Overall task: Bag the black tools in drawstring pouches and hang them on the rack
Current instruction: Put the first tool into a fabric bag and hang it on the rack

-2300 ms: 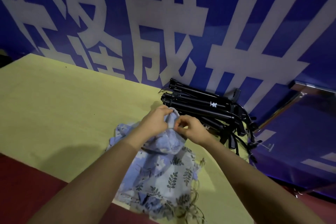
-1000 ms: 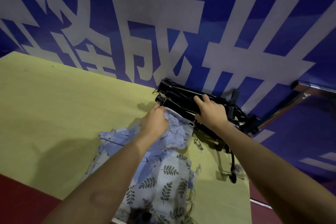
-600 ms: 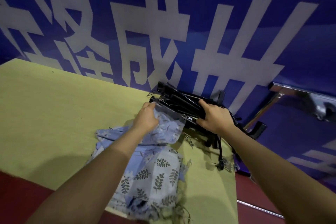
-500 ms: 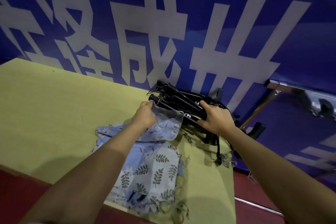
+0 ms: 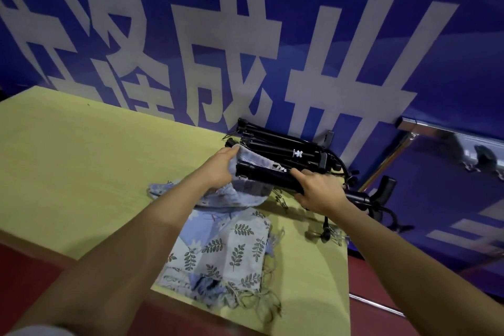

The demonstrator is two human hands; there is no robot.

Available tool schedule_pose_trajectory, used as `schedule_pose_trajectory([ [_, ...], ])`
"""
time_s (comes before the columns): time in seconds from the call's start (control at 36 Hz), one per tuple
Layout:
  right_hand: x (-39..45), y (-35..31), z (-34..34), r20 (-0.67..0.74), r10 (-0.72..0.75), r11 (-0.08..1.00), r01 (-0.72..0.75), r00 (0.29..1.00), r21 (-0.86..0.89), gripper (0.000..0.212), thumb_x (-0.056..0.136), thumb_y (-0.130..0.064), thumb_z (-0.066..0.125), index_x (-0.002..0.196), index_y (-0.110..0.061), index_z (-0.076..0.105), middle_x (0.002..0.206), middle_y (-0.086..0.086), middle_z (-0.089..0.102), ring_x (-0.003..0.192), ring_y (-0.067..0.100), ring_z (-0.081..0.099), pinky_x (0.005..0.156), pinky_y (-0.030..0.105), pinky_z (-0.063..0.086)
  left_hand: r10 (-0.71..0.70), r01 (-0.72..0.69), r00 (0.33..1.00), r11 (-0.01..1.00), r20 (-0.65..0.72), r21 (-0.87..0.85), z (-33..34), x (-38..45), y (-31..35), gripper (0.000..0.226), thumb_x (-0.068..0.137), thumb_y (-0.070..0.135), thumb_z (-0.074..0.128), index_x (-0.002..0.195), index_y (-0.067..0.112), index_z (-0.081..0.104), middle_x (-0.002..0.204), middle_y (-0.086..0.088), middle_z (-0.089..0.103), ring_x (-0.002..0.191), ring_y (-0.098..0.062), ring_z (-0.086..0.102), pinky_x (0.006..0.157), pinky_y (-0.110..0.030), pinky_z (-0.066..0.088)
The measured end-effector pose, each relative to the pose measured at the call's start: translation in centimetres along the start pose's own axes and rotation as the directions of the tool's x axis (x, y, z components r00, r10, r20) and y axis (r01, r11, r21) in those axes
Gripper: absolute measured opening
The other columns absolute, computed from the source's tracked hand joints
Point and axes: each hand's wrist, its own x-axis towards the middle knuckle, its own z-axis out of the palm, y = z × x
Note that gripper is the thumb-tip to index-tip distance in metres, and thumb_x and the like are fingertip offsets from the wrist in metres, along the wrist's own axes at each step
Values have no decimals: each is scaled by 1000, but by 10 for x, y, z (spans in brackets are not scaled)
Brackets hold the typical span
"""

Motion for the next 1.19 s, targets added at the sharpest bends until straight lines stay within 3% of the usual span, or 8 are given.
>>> schedule_pose_trajectory([
  [0.14,13,-11,6,-10,-31,998,30,999,-51,55,88,-19,49,140,-24,31,118,6,58,103,29,59,69,32,38,25,-26,1000,999,16,34,9,-4,3,83,82,-12,51,151,19,17,155,3,20,115,-23,50,71,-28,52],
  [0.28,27,-16,-3,-20,-60,992,57,998,-111,52,91,-14,48,139,-22,33,122,8,56,111,32,53,87,38,39,61,-51,997,983,-51,178,10,-9,7,76,82,-10,48,150,12,21,152,-2,25,134,-26,36,103,-38,42],
  [0.44,38,-27,-18,-199,-260,924,183,945,-336,51,41,-22,87,89,-20,70,67,0,63,59,23,59,58,30,45,176,-165,983,971,-53,174,11,-12,33,76,79,0,58,146,15,28,144,-5,34,129,-28,35,103,-39,38],
  [0.56,45,-32,-32,-299,-386,869,237,873,-434,41,56,-13,76,96,-15,69,70,0,61,63,23,56,69,35,29,131,-100,985,962,-112,253,21,-8,43,64,76,24,60,137,24,39,130,-2,45,117,-27,33,89,-34,26],
  [0.75,52,-23,-37,-422,-453,860,261,785,-438,30,83,-5,36,84,-14,65,68,1,58,63,23,55,79,35,33,11,-7,994,999,-110,38,24,-14,42,56,80,35,59,132,21,44,127,-3,46,125,-24,33,100,-35,26],
  [0.92,51,-26,-33,-517,-454,871,241,725,-428,24,84,-10,40,82,-14,64,70,0,60,67,22,60,84,35,31,48,-23,977,992,-207,122,31,-10,44,45,78,39,63,112,13,50,115,-6,51,113,-26,45,93,-38,29],
  [1.06,43,-23,-22,-659,-317,944,157,683,-291,34,82,-26,43,111,-13,56,111,5,64,101,23,52,89,35,30,83,-19,942,981,-324,194,32,-4,39,42,78,42,64,107,12,53,110,-4,55,109,-24,49,86,-38,30],
  [1.19,34,-18,-19,-685,-207,977,182,698,-110,21,88,-29,47,99,-11,51,91,6,58,79,25,46,71,34,30,32,-32,897,999,-441,7,25,-2,34,35,77,40,66,96,13,54,100,-2,56,98,-23,53,83,-35,30],
])
